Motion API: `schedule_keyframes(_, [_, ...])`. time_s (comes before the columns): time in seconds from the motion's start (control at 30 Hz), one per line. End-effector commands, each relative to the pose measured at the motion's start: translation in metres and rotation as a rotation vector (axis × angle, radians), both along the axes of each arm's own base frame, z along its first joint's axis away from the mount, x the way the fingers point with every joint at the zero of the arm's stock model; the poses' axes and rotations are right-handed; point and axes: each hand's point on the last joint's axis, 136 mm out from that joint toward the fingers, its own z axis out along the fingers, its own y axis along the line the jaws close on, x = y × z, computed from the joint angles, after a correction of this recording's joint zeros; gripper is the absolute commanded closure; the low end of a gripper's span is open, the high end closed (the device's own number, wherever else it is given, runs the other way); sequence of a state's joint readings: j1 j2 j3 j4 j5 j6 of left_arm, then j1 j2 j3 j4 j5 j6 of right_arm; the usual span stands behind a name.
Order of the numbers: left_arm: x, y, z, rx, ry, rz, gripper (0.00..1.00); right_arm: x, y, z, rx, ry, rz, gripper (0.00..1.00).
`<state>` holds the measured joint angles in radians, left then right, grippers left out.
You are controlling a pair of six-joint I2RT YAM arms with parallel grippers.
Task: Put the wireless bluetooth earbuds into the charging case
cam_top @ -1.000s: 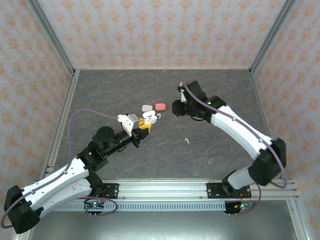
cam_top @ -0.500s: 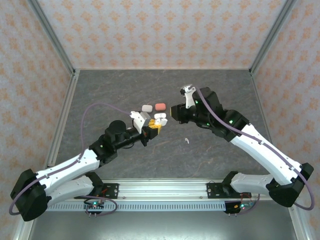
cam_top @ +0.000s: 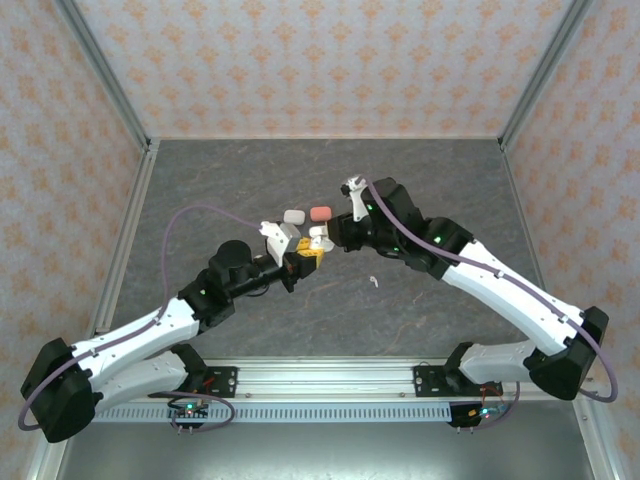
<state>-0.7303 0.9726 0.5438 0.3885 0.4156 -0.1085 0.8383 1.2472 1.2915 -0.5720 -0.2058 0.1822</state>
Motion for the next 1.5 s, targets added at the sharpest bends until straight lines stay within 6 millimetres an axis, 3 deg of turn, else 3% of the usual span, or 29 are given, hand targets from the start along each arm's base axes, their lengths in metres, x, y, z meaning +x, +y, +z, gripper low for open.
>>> schedule_keyframes(0.0, [-0.001,0.002,0.04,-0.095,-0.078,-0.003,1.0,0.002,0.005,0.005,0.029,-0.02,-0.006,0.76])
schedule_keyframes(0.53, [0.001,0.005,0.046,-0.128,-0.079,0.017,1.0,-0.005,0.005,-0.003,0.044,0.007,-0.001,0.76])
schedule_keyframes(0.77, [0.0,0.003,0.052,-0.152,-0.092,0.005,1.0,-0.013,0.003,-0.002,0.068,0.033,0.007,0.69])
schedule_keyframes(0.87, [-0.003,0.002,0.055,-0.16,-0.098,-0.007,1.0,-0.011,0.001,0.004,0.088,0.023,-0.004,0.64])
schedule_keyframes(0.9, [-0.004,0.002,0.055,-0.164,-0.098,-0.013,1.0,-0.015,-0.003,0.017,0.127,0.007,0.0,0.61])
schedule_keyframes(1.2, [-0.009,-0.002,0.059,-0.177,-0.116,-0.053,1.0,-0.013,-0.01,0.053,0.326,0.045,0.028,0.44])
schedule_keyframes(1.33, [-0.013,-0.003,0.063,-0.169,-0.138,-0.074,1.0,-0.011,-0.016,0.062,0.368,0.053,0.03,0.34])
schedule_keyframes(1.47, [-0.018,-0.004,0.072,-0.162,-0.173,-0.103,1.0,-0.018,-0.013,0.06,0.401,0.116,0.109,0.18])
